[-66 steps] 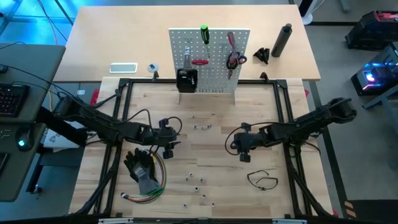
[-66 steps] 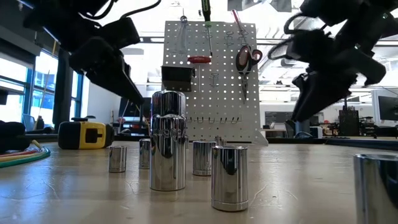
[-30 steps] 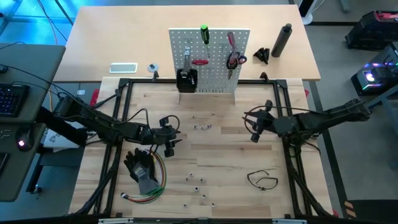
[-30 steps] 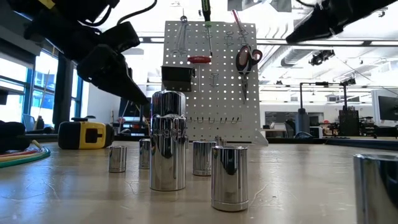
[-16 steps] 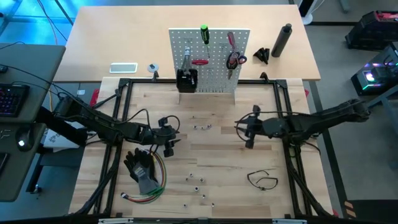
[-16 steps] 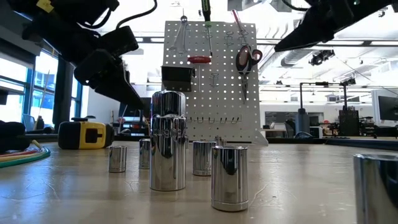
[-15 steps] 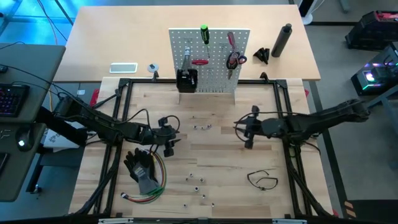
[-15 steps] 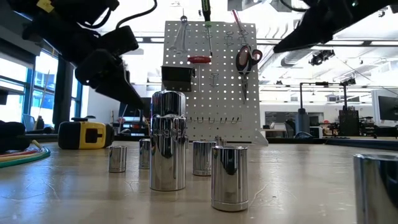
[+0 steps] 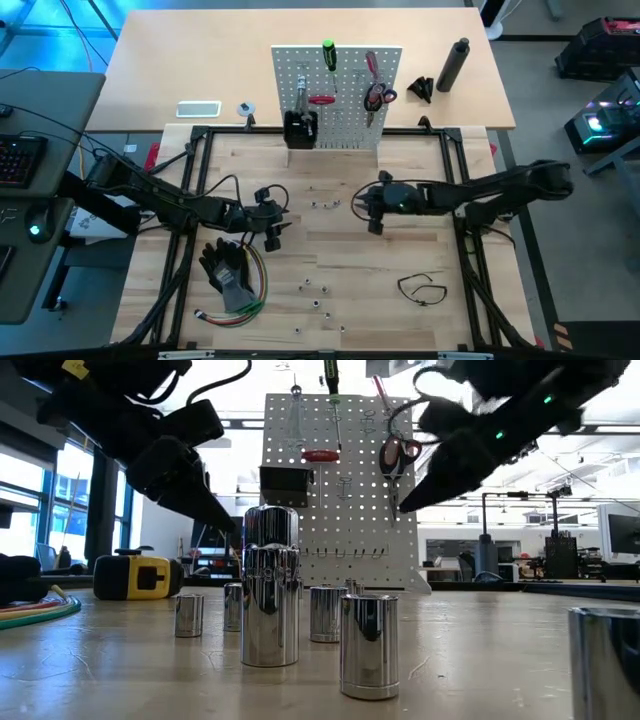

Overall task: Hang tools onto peg board
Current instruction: Put the silver socket into the black bin on the white peg board

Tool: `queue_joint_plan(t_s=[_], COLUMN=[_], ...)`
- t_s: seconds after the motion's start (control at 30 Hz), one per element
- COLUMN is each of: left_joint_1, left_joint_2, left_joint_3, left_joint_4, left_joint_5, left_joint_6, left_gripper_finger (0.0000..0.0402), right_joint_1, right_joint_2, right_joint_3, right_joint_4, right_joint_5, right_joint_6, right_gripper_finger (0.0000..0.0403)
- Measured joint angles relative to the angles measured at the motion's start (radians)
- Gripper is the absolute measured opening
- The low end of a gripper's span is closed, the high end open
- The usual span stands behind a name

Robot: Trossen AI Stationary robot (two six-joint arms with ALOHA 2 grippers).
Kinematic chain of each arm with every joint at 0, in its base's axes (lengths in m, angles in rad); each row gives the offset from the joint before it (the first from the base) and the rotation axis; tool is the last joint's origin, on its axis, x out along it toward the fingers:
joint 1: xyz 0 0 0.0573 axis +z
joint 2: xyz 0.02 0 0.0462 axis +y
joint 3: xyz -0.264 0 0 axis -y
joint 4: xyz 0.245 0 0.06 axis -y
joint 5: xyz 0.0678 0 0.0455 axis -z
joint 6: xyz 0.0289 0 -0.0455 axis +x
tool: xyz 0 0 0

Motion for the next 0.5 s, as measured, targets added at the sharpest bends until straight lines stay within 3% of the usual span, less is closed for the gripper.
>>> queue_joint_plan(t_s=[0.3, 0.5], left_joint_1=[0.002, 0.02], left_joint_2=[0.0, 0.0], left_joint_3=[0.0, 0.0], left_joint_4=[0.024, 0.025], left_joint_5=[-0.003, -0.005], left_joint_6=[0.007, 0.008], left_gripper_finger=[0.0165, 0.0165], right_joint_1=[-0.12, -0.165], right_joint_2=[0.21, 0.317], right_joint_3=[0.0, 0.035], right_joint_4=[0.195, 0.224], right_joint_5=[-0.181, -0.2], right_joint_6=[-0.018, -0.018], right_gripper_finger=[0.0089, 0.0089])
